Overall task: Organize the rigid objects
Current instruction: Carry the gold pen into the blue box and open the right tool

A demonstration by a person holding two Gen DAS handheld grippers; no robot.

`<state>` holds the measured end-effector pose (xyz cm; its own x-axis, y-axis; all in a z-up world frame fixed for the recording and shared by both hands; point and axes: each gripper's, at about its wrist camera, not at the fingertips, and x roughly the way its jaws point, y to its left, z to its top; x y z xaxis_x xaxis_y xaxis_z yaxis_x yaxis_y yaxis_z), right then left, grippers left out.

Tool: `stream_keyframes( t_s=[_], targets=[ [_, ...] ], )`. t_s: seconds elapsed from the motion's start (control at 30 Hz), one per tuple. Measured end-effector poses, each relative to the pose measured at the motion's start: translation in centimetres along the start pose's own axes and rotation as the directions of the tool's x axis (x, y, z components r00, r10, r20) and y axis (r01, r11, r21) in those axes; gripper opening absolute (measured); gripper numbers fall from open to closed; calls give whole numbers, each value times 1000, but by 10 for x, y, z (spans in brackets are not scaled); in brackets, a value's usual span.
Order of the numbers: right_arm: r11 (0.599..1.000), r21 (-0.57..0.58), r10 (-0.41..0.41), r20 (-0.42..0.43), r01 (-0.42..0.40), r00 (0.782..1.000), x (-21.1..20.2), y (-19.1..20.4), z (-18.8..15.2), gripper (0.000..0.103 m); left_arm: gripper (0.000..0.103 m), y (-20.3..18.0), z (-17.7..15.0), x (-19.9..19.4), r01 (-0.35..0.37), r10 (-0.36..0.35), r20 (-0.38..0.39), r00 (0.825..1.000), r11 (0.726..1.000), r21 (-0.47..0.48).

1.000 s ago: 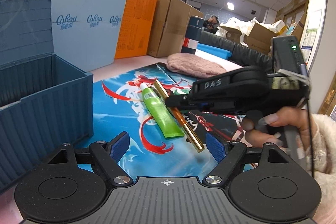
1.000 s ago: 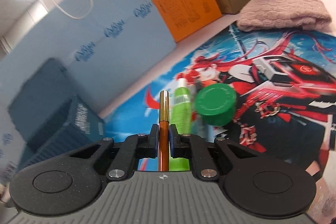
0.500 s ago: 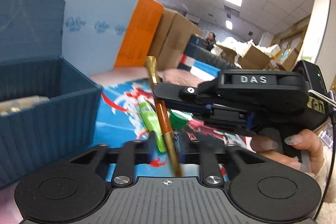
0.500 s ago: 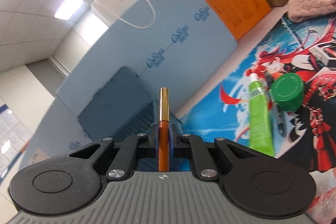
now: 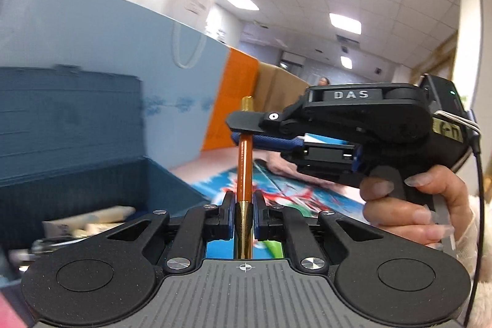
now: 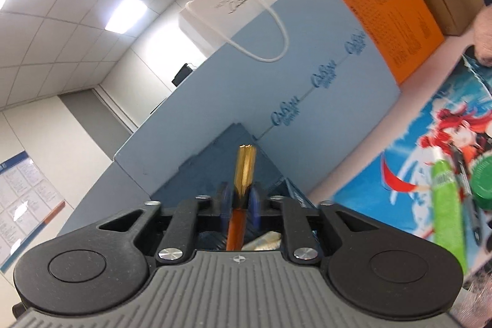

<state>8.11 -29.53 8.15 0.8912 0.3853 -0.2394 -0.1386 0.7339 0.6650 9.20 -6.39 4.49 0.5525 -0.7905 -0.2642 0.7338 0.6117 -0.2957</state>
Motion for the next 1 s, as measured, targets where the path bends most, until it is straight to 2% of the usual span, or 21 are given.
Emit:
stream_keyframes(
  t_s=[0.17,0.27,0.4,0.5,0.57,0.63,0.73,0.87,0.9,1.0],
  targets=[
    [996,-92,19,26,-17,999,22,33,-2,12,14,23,8,-18,-50,55,60,997,995,-86],
    [987,-163,-4,58,13,998,38,51,-5,11,15,37,12,-32,-69,82,91,992,988,-138],
    [964,-254,-47,107,73,993,56,63,-11,11,28,61,16,-53,-102,135,129,982,968,-231],
    [929,-352,-81,117,118,990,71,69,-20,11,30,78,16,-65,-128,181,154,971,944,-304],
    [898,-424,-81,102,117,991,79,72,-26,11,37,89,16,-69,-139,203,155,967,927,-350],
    [854,-506,-89,90,122,992,88,76,-33,11,48,96,16,-71,-150,218,149,965,916,-371],
    [754,-645,-102,67,121,992,99,82,-46,11,56,102,16,-69,-165,232,133,964,908,-385],
    [563,-825,-110,-12,52,994,115,84,-66,11,62,110,14,-72,-182,252,120,960,892,-414],
    [516,-856,-116,-43,23,992,118,85,-71,11,67,110,12,-75,-185,255,120,959,890,-418],
    [402,-913,-142,-131,-63,981,129,85,-79,11,68,111,12,-73,-188,260,120,958,887,-422]
  ],
)
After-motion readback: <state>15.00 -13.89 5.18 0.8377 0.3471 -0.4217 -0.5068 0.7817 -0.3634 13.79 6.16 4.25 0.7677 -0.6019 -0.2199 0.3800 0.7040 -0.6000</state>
